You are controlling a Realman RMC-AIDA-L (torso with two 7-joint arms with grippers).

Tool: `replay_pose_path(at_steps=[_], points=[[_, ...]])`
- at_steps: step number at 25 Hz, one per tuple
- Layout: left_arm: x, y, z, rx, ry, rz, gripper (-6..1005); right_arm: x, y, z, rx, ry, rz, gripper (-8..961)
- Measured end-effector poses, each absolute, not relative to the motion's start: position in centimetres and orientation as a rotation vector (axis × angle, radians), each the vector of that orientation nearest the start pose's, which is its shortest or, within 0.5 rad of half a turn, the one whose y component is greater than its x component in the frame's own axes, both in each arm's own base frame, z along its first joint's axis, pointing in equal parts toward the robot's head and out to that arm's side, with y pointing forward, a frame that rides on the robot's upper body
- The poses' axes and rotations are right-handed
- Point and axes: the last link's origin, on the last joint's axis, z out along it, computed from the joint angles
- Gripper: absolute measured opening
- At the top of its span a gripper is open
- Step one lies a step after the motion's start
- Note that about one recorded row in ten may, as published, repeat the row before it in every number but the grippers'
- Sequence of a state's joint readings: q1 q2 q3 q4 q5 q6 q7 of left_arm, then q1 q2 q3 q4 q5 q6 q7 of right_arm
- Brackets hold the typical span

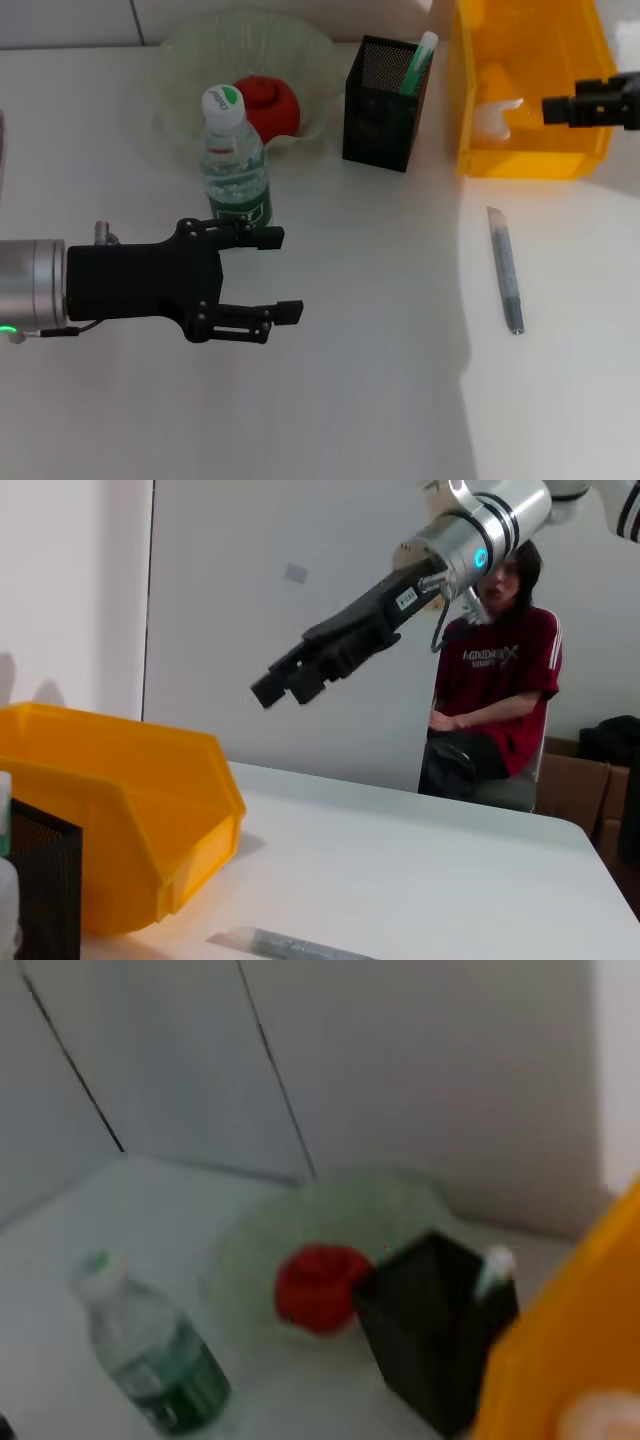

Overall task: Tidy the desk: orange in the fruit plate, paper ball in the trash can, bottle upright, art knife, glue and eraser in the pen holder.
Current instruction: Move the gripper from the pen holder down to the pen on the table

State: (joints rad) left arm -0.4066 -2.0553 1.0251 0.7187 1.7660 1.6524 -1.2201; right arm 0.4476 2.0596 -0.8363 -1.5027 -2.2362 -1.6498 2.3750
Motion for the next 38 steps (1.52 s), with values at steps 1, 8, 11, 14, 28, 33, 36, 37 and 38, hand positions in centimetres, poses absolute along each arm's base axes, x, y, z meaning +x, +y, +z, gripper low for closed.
replay_pose_path(at_steps=[1,8,11,14,28,33,36,37,38], points=[[-25.2,29.0,-1.3,-2.913,-0.302,-0.774,859,20.9,34.3,11.2,-2.430,1.065,0.260,636],[-25.2,29.0,-1.5,-2.928,-0.314,-0.751,859,18.7,34.7,8.4,-2.362,1.237,-0.375,636],[-25.1,29.1,-1.6,-2.932,-0.309,-0.749,859,18.5,35.7,5.5,-2.368,1.211,-0.518,636],[-25.1,29.1,-1.6,-2.930,-0.311,-0.746,859,18.7,36.3,4.1,-2.366,1.213,-0.557,636],[-25.5,29.0,-1.6,-2.914,-0.333,-0.737,859,20.4,38.1,-2.1,-2.313,1.151,-0.659,637],[-25.5,29.0,-1.7,-2.914,-0.334,-0.739,859,20.6,38.4,-2.4,-2.306,1.145,-0.632,637],[-25.5,29.0,-1.7,-2.911,-0.335,-0.738,859,20.8,38.5,-2.6,-2.305,1.149,-0.634,637],[-25.5,29.0,-1.7,-2.910,-0.335,-0.738,859,20.8,38.5,-2.8,-2.305,1.150,-0.636,637],[-25.5,29.0,-1.7,-2.910,-0.334,-0.738,859,20.9,38.6,-2.9,-2.305,1.152,-0.640,637]])
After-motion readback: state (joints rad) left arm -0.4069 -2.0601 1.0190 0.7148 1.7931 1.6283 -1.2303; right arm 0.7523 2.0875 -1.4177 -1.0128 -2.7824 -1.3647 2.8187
